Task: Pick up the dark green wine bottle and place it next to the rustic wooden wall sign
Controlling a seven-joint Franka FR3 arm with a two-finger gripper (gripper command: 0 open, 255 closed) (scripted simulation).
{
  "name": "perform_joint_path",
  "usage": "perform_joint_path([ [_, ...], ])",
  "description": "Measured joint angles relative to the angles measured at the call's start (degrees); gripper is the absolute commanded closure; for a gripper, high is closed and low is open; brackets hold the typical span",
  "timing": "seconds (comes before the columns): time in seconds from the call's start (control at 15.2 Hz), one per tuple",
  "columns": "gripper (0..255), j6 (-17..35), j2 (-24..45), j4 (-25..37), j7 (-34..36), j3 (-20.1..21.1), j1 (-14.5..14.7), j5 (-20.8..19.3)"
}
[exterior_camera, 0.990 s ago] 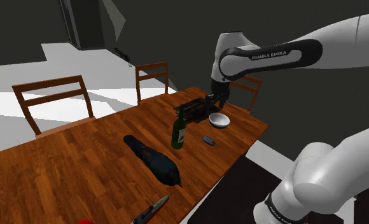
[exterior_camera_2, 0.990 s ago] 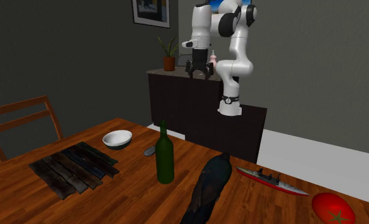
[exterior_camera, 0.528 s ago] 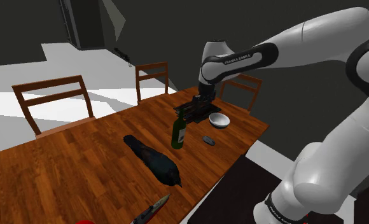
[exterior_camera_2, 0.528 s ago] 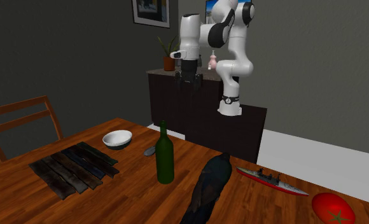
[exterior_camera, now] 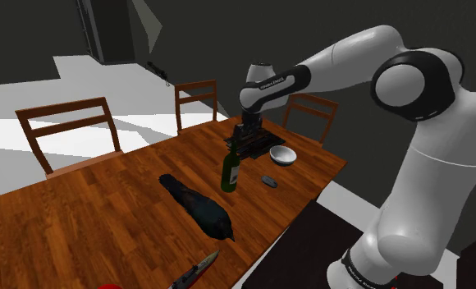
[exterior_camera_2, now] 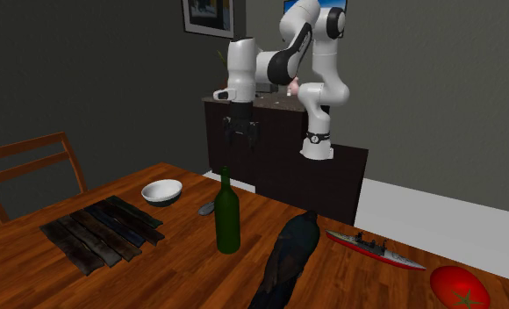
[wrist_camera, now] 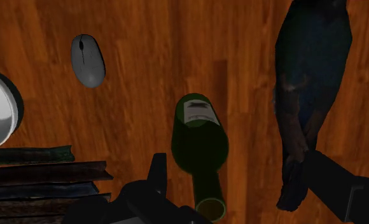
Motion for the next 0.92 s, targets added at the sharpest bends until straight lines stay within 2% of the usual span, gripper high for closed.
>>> perform_joint_path([
  [0.4,0,1.46,12.06,11.87,-3.16,1.0,-2.02,3.83],
  [0.92,0,5.46,16.26,12.17,-3.86,1.61,-2.5,4.93],
])
